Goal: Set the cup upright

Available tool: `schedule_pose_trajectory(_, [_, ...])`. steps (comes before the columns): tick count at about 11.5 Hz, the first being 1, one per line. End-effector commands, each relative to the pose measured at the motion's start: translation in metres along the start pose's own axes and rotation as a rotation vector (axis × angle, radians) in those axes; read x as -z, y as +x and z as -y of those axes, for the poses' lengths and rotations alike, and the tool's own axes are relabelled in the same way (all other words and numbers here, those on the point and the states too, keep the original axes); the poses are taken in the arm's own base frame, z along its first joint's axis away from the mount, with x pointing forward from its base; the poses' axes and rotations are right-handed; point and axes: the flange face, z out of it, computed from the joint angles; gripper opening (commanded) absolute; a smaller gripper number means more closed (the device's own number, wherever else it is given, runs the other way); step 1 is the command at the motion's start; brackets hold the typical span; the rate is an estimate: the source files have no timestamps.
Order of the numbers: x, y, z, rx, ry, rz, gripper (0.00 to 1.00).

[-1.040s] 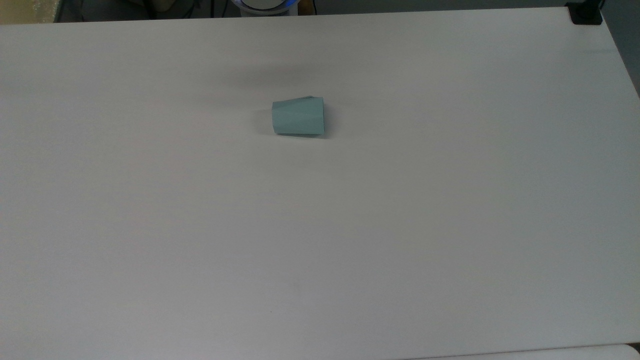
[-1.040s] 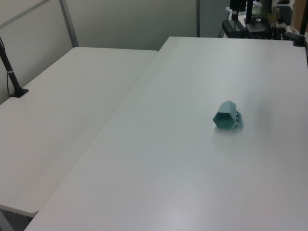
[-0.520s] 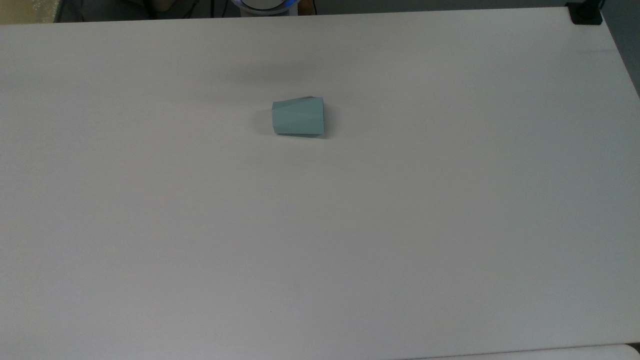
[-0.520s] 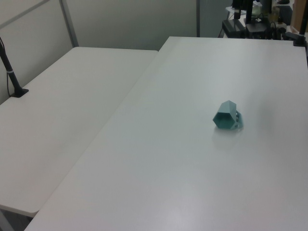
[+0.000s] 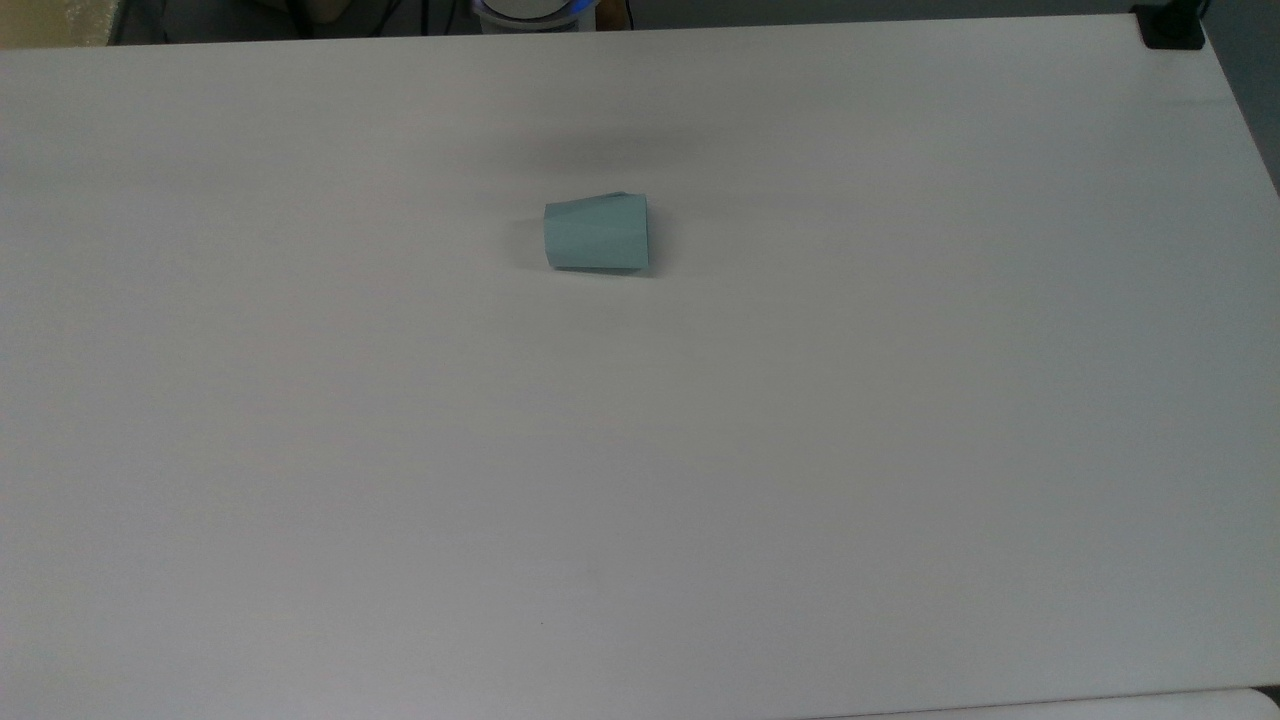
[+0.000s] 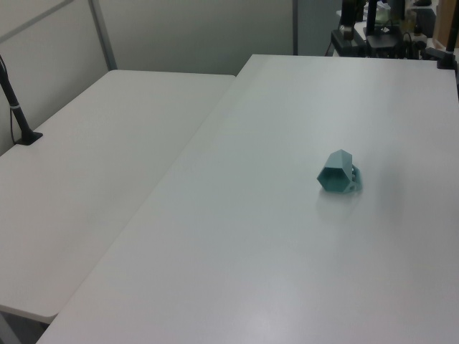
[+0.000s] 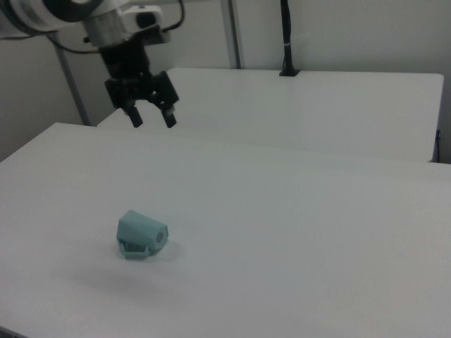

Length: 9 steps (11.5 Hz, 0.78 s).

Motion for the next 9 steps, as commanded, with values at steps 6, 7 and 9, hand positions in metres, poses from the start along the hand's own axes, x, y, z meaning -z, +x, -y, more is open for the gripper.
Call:
schedule_pose_trajectory(6, [-0.090, -0.054, 0.255, 0.056, -0.556, -0.081, 1.00])
schedule_pose_trajectory(7, [-0.108, -0.061, 0.277, 0.064, -0.618, -0.108, 1.00])
schedule_pose_trajectory(9, [-0.144, -0.064, 0.303, 0.104, -0.695, -0.117, 1.00])
